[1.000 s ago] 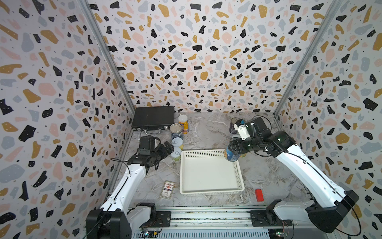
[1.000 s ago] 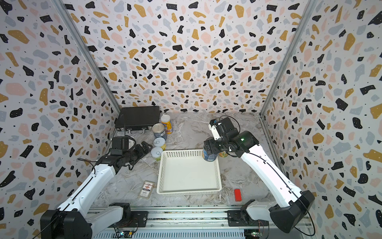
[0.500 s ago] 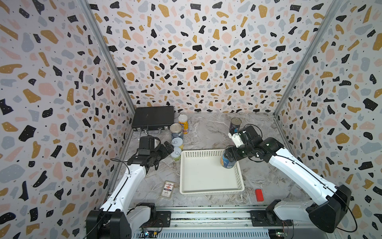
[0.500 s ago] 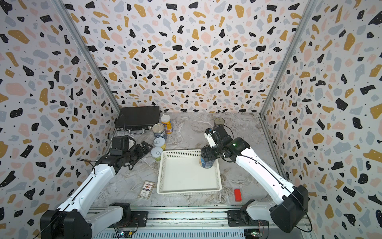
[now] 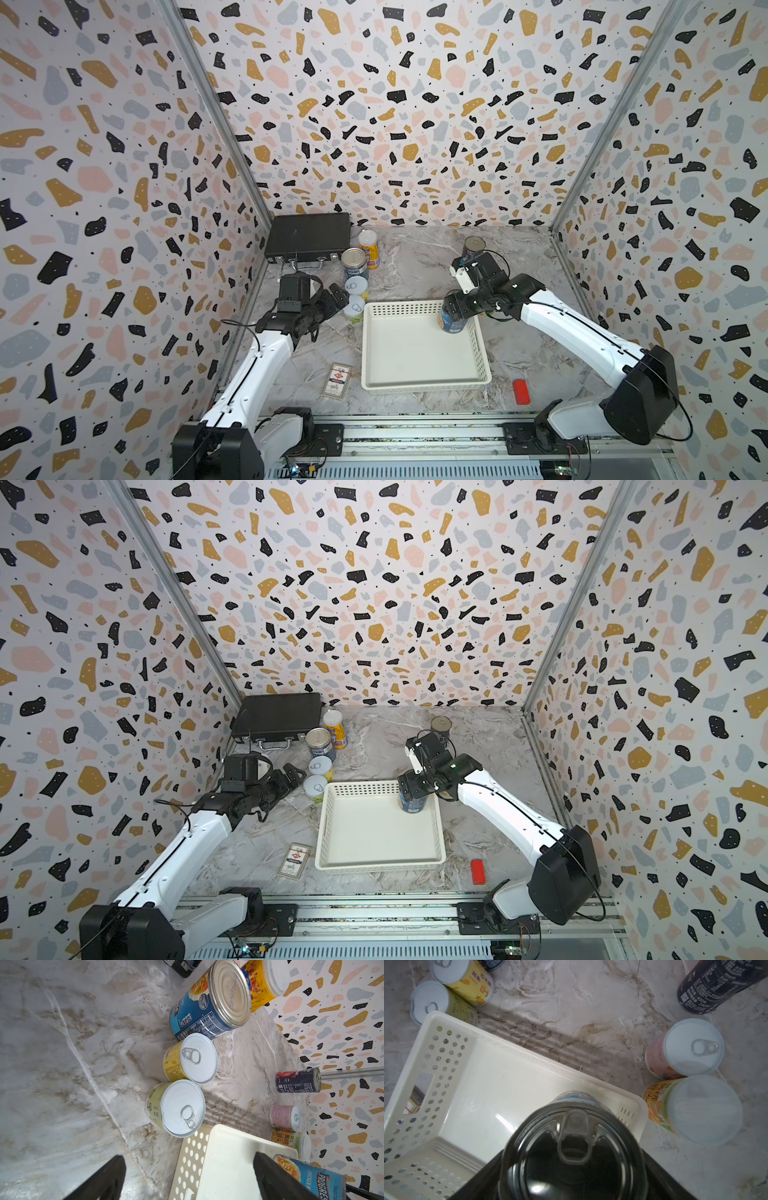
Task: Put the canned food in the basket
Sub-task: Place the canned food in the basket.
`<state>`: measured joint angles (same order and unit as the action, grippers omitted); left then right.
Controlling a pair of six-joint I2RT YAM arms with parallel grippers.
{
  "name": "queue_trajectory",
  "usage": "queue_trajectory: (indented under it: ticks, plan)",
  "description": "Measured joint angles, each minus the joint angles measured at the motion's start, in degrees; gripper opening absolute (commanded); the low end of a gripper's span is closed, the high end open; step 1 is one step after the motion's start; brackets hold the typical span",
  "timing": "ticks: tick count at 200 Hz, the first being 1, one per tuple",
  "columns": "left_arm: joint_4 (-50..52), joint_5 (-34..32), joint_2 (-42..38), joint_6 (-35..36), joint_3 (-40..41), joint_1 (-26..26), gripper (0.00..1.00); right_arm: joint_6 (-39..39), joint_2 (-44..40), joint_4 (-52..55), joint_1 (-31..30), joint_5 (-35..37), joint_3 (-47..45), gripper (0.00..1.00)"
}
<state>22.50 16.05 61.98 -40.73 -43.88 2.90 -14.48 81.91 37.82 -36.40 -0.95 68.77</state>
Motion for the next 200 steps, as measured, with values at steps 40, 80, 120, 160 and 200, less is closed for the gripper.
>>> queue_trajectory:
  ticks: [40,80,120,160,200]
  plan:
    - [0.0,0.0,0.0,0.0,0.0,0.0,1.00,0.5,4.1,-1.6,0.0,3.5,-0.4,0.11]
    - [0.0,0.0,0.0,0.0,0.0,-0.1,1.00,0.6,4.4,-2.7,-0.1,5.9,-1.7,0.20]
    - [0.0,0.0,0.0,0.0,0.0,-0.1,1.00,0.4,4.4,-4.0,-0.1,6.6,-3.2,0.40]
    - [0.1,0.0,0.0,0.0,0.0,-0.1,1.00,-0.2,5.0,-4.0,-0.1,7.8,-3.2,0.64]
    - [0.2,0.0,-0.1,0.0,0.0,-0.1,1.00,-1.0,5.3,-3.9,-0.3,9.8,-3.2,0.76]
